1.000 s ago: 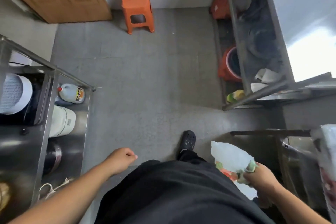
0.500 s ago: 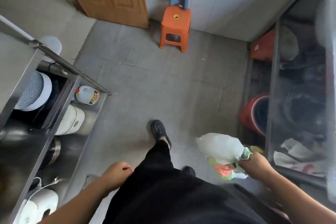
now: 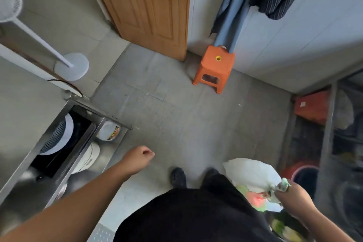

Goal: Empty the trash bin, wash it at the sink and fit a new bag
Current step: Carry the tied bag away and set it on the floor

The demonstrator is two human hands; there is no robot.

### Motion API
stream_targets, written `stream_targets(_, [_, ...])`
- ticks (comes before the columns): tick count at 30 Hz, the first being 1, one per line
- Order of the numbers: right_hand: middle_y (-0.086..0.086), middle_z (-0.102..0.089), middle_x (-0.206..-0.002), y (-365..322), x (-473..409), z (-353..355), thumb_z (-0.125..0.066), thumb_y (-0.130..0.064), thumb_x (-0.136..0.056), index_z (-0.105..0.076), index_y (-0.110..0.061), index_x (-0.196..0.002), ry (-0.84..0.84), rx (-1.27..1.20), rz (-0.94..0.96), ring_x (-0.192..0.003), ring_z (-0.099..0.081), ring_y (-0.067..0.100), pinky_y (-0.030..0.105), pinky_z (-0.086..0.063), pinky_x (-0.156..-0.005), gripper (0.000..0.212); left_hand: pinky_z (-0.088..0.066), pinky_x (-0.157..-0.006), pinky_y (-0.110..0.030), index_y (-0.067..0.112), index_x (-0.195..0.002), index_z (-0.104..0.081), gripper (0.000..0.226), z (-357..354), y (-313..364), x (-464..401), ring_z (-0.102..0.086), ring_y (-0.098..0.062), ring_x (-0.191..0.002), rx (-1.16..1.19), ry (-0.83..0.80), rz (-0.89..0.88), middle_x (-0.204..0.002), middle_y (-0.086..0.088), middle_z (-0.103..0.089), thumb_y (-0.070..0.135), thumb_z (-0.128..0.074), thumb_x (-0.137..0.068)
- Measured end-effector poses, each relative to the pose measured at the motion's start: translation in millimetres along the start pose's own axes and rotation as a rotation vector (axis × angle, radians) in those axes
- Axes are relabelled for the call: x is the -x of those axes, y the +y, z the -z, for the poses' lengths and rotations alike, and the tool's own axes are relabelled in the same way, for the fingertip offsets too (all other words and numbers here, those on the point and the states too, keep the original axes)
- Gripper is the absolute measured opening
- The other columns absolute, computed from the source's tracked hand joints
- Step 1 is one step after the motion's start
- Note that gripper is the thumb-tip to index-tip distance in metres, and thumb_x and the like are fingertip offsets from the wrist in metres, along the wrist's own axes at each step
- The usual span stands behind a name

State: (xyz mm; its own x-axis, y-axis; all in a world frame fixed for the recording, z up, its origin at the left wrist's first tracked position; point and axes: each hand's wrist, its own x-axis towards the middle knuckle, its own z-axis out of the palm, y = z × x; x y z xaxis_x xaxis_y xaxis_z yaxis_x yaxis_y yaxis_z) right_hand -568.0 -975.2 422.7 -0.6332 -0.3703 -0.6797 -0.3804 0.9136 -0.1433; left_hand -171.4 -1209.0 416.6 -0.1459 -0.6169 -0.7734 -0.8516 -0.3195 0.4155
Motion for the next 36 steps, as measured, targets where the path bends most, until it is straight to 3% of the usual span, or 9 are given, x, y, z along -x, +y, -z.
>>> stream_targets(5, [0.006,-0.066,-0.068,-54.5,-68.1,29.0,-0.061,-0.011,-0.081,-0.061,-0.015,-0.071,-0.033,0.146,0.047,-0.07,-0.063,0.03,0.033,-0.046,-0.063,0.01,-0.034,-0.063,-0.029,0.012,-0.076,-0.053,0.024,19.9,24.7,-31.4,-0.047,-0.02,-0.068,-0.06,-0.068,0.022,-0.076,-0.012,-0.052,0.023,-0.052,-0.097])
stream_targets(9, [0.013,-0.068,-0.071,-112.5,-130.9,59.8,-0.064,-0.015,-0.082,-0.061,-0.013,-0.068,-0.071,0.181,0.071,-0.071,-0.065,0.033,0.036,-0.052,-0.069,0.014,-0.045,-0.078,-0.03,0.014,-0.089,-0.058,0.02,29.3,33.9,-49.6,-0.058,-0.02,-0.089,-0.103,-0.085,0.143,-0.096,-0.004,-0.062,0.03,-0.052,-0.099])
stream_targets(14, [0.002,-0.061,-0.066,-201.8,-190.2,111.6,-0.062,-0.018,-0.088,-0.051,-0.023,-0.065,-0.181,0.339,0.158,-0.065,-0.059,0.026,0.031,-0.047,-0.06,0.025,-0.045,-0.073,-0.031,0.003,-0.096,-0.062,0.028,55.5,68.5,-70.5,-0.059,-0.023,-0.084,0.092,-0.012,0.318,-0.096,-0.011,-0.065,0.03,-0.055,-0.098])
stream_targets(18, [-0.001,-0.059,-0.072,-288.2,-231.3,139.6,-0.058,-0.024,-0.09,-0.043,-0.024,-0.072,-0.207,0.526,0.31,-0.081,-0.061,0.03,0.028,-0.037,-0.064,0.023,-0.051,-0.08,-0.038,0.01,-0.087,-0.06,0.019,82.9,121.3,-101.5,-0.064,-0.028,-0.088,0.316,0.098,0.298,-0.094,-0.008,-0.063,0.025,-0.054,-0.096])
stream_targets(21, [-0.001,-0.063,-0.076,-360.0,-247.9,147.0,-0.06,-0.019,-0.091,-0.048,-0.023,-0.089,-0.255,0.548,0.366,-0.068,-0.058,0.022,0.026,-0.043,-0.057,0.013,-0.05,-0.078,-0.032,0.014,-0.084,-0.062,0.018,99.5,150.4,-119.0,-0.063,-0.017,-0.085,0.452,0.16,0.257,-0.094,0.003,-0.067,0.027,-0.055,-0.094])
stream_targets(23, [-0.004,-0.059,-0.067,-408.1,-256.3,147.0,-0.06,-0.018,-0.088,-0.05,-0.023,-0.079,-0.235,0.59,0.438,-0.066,-0.061,0.023,0.026,-0.043,-0.056,0.014,-0.05,-0.078,-0.029,0.021,-0.09,-0.067,0.015,108.0,154.9,-129.0,-0.062,-0.013,-0.088,0.479,0.191,0.26,-0.095,0.004,-0.068,0.031,-0.056,-0.094])
stream_targets(29, [0.0,-0.056,-0.061,-549.7,-259.4,125.5,-0.062,-0.013,-0.084,-0.05,-0.022,-0.062,-0.159,0.635,0.581,-0.067,-0.056,0.028,0.027,-0.032,-0.052,0.026,-0.04,-0.068,-0.03,0.013,-0.073,-0.054,0.024,125.6,99.0,-156.2,-0.05,-0.017,-0.07,0.541,0.095,0.388,-0.078,-0.001,-0.058,0.027,-0.054,-0.092])
stream_targets(33, [0.015,-0.071,-0.099,-627.3,-251.9,102.8,-0.056,-0.013,-0.089,-0.068,-0.01,-0.089,-0.175,0.825,0.638,-0.093,-0.064,0.031,0.027,-0.036,-0.067,0.012,-0.038,-0.075,-0.028,0.016,-0.08,-0.053,0.022,152.1,43.2,-166.2,-0.05,-0.021,-0.084,0.474,-0.016,0.544,-0.093,-0.005,-0.057,0.03,-0.054,-0.097])
stream_targets(36, [0.015,-0.071,-0.108,-677.7,-246.0,91.7,-0.057,-0.016,-0.092,-0.069,-0.009,-0.102,-0.185,0.885,0.645,-0.09,-0.064,0.026,0.027,-0.043,-0.071,0.018,-0.046,-0.083,-0.028,0.015,-0.099,-0.063,0.021,189.3,19.7,-174.1,-0.06,-0.021,-0.101,0.493,0.01,0.608,-0.108,-0.004,-0.066,0.034,-0.054,-0.098])
